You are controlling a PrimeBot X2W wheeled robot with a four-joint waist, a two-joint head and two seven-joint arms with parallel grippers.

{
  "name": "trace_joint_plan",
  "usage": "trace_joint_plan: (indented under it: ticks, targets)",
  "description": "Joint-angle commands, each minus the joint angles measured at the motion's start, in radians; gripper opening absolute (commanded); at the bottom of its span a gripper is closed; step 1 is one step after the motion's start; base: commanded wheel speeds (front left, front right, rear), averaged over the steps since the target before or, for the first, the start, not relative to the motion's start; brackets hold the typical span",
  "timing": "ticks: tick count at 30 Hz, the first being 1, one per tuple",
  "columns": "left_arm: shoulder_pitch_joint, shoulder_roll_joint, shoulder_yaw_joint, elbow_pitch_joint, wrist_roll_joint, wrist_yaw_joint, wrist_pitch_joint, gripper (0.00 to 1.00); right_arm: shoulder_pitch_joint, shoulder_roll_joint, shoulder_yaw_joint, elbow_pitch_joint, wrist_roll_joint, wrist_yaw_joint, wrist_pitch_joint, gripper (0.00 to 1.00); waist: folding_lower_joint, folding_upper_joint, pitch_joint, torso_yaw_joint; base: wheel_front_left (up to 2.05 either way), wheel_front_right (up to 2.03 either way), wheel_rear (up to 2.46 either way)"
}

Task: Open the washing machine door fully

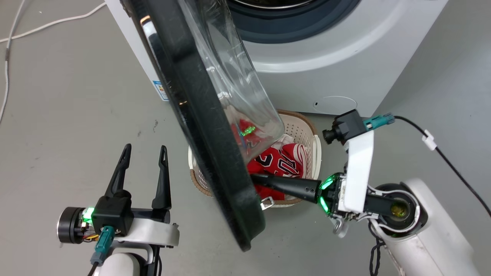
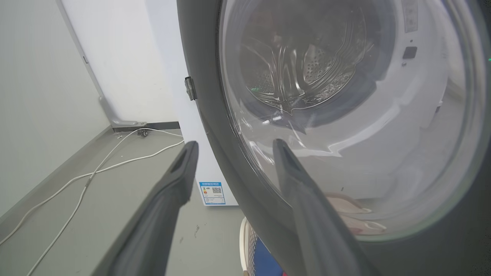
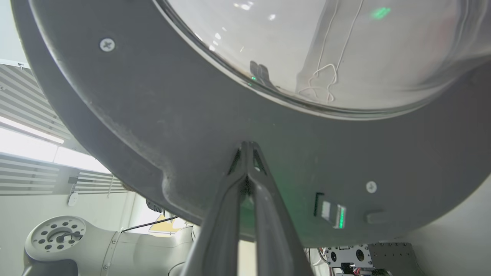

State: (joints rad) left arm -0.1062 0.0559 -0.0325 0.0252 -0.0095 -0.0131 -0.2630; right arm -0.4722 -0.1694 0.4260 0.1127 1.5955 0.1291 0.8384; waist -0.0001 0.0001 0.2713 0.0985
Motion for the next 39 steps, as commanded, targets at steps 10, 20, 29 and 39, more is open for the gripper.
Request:
trace_joint_plan:
  ticks: [10, 20, 29, 39]
  targets:
    - [0.042, -0.002, -0.004, 0.004, -0.004, 0.011, -0.003, 1.00, 0.095, 0.046, 0.031, -0.015, 0.021, 0.003, 0.011, 0.00, 0.0001, -0.0001, -0.048, 0.019, 0.00, 0.00, 0.00]
    - [0.072, -0.003, -0.001, 0.007, -0.005, 0.014, -0.003, 1.00, 0.159, 0.062, -0.054, -0.015, 0.010, 0.003, -0.092, 0.00, 0.0001, -0.0001, -0.100, 0.016, 0.00, 0.00, 0.00]
    - [0.127, -0.003, 0.010, 0.010, -0.001, 0.018, -0.003, 1.00, 0.240, 0.078, -0.219, -0.048, -0.003, 0.003, -0.304, 0.00, 0.0001, -0.0001, -0.173, 0.001, 0.00, 0.00, 0.00]
    - [0.190, -0.003, 0.026, 0.002, 0.001, 0.019, -0.003, 1.00, 0.382, 0.103, -0.408, -0.105, 0.041, 0.003, -0.497, 1.00, 0.0001, -0.0001, -0.251, -0.015, 0.00, 0.00, 0.00]
